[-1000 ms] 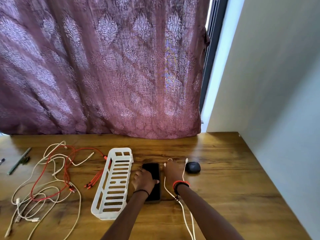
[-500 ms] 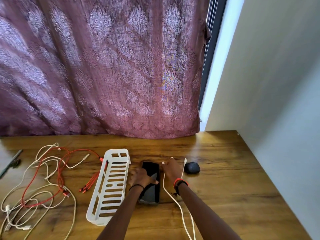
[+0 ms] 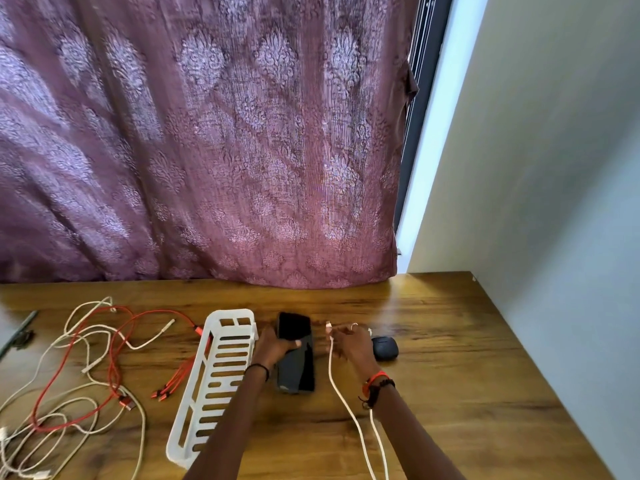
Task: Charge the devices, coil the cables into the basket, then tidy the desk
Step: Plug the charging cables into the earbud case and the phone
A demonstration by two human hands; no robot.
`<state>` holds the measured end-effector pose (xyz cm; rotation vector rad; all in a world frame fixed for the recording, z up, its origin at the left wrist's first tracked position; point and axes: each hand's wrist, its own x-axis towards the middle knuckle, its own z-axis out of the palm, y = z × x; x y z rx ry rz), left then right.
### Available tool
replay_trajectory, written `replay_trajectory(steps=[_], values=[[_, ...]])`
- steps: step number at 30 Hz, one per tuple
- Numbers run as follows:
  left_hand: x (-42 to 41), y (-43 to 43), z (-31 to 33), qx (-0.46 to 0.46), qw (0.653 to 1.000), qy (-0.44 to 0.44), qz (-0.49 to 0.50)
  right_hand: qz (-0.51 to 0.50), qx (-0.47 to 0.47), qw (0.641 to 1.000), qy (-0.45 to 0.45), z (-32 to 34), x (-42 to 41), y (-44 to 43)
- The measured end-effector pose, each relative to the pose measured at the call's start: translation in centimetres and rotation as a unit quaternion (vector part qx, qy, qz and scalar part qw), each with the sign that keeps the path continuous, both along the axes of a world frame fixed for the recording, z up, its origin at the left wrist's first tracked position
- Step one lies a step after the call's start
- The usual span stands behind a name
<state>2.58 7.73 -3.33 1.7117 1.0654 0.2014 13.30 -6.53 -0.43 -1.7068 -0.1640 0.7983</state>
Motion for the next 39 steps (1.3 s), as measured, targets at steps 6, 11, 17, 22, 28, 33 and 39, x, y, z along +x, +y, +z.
replay_trajectory(steps=[6,11,17,22,28,33,39], values=[[1.7,2.5,2.6,-0.153,0.975,-0.114,0.115,0.023,0.024,0.999,0.004,2.0,0.5,0.2],[2.5,4.2,4.3,-0.237,0.943,-0.172,0.159,0.048,0.046,0.997,0.044,3.8,0.1,-0.1],[2.7,5.7,4.9,-0.321,0.901,-0.228,0.182,0.098,0.059,0.993,0.041,4.9,-0.5,0.1],[2.7,5.4,6.1,-0.321,0.901,-0.240,0.166,0.103,0.077,0.990,0.049,5.8,-1.1,0.6],[3.0,4.2,6.8,-0.311,0.906,-0.234,0.164,0.083,0.073,0.992,0.055,6.0,-1.4,0.7],[3.1,3.9,6.7,-0.297,0.909,-0.232,0.179,0.085,0.078,0.992,0.059,6.2,-1.6,0.4],[3.1,3.5,6.7,-0.286,0.911,-0.237,0.181,0.096,0.083,0.990,0.057,6.6,-1.8,0.1]])
